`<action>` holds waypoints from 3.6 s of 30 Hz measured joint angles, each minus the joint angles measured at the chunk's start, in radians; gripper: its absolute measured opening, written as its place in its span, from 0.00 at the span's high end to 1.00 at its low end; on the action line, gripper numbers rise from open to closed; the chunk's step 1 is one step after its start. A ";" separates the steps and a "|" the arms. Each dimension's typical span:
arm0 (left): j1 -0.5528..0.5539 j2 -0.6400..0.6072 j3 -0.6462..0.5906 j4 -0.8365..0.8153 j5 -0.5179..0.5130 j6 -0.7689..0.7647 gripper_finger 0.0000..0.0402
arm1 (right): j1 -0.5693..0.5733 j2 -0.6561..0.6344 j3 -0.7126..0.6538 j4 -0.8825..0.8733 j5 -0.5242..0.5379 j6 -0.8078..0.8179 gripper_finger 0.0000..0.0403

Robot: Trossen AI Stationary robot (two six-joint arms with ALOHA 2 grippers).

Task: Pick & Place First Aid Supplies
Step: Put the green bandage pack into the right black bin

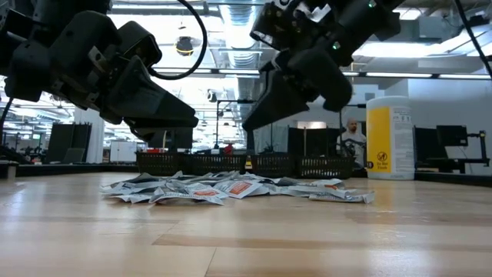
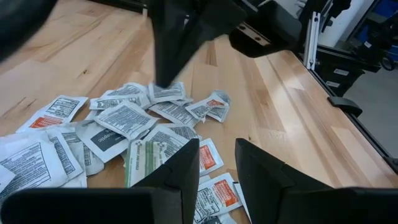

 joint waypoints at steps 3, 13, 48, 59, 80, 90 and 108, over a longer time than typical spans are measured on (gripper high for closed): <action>0.000 0.000 0.000 0.000 0.000 0.000 0.74 | 0.000 0.007 0.000 -0.010 -0.042 -0.010 0.94; 0.000 0.000 0.000 0.000 0.000 0.000 0.74 | 0.000 0.028 0.001 0.066 -0.053 -0.032 0.66; -0.003 0.000 0.004 0.000 0.000 0.000 0.74 | -0.055 0.140 0.002 0.133 -0.176 -0.035 0.65; -0.003 0.000 0.004 0.000 0.000 0.000 0.74 | -0.075 0.140 0.002 0.096 -0.199 -0.027 0.65; -0.003 0.000 0.004 0.000 0.000 0.000 0.74 | -0.088 0.140 0.002 0.089 -0.230 -0.038 0.72; -0.003 0.000 0.004 0.000 0.000 0.000 0.74 | -0.088 0.140 0.002 0.107 -0.251 -0.055 0.72; -0.002 0.000 0.004 0.000 0.000 0.000 0.74 | -0.107 0.140 0.002 0.112 -0.254 -0.063 0.72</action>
